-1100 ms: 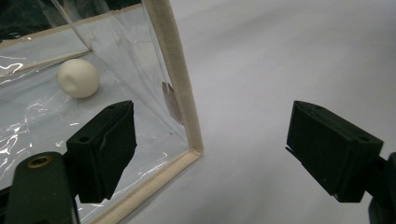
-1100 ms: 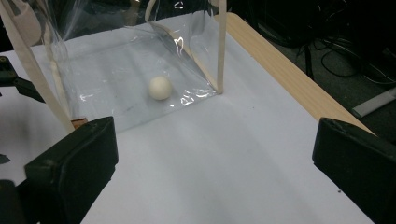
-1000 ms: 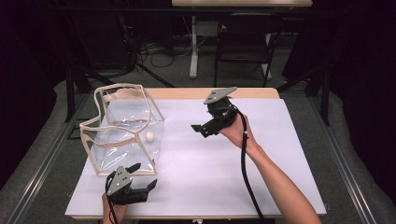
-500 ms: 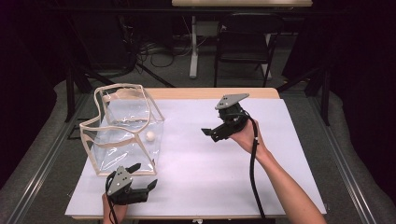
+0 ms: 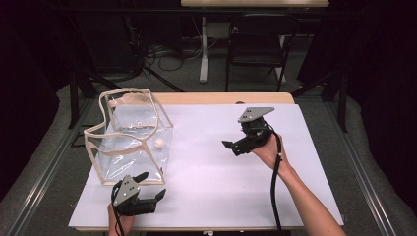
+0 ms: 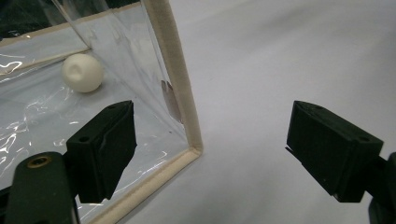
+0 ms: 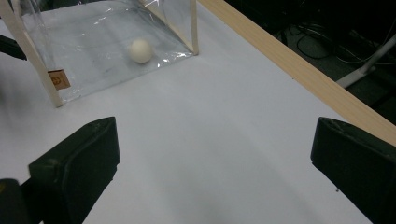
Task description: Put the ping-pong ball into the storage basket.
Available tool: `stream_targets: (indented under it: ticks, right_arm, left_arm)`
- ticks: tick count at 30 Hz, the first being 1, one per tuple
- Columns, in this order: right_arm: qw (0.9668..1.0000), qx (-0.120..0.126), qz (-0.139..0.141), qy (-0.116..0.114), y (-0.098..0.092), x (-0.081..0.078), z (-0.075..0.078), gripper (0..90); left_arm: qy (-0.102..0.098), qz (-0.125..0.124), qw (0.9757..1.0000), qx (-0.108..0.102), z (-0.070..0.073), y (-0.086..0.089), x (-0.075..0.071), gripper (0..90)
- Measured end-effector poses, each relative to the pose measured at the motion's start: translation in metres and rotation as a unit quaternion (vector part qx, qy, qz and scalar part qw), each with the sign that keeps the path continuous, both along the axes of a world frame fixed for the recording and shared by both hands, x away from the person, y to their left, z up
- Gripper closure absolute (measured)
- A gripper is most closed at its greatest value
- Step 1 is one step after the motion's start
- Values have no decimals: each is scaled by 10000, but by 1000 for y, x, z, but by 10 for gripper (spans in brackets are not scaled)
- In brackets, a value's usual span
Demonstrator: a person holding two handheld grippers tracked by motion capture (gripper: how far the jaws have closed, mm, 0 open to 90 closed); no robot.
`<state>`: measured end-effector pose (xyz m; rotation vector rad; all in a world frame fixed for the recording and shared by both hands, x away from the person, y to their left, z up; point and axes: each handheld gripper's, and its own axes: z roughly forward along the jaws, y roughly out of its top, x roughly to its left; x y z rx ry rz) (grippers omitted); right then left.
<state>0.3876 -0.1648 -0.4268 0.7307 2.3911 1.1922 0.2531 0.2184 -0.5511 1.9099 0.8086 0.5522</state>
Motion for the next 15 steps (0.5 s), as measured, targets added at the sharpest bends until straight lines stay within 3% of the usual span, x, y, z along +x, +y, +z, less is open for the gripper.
stream_targets:
  ticks: [15]
  right_arm:
    - [9998,26,-210,55,-23,-15,-18,13]
  left_arm:
    - [7,14,10000,12,0,0,0,159]
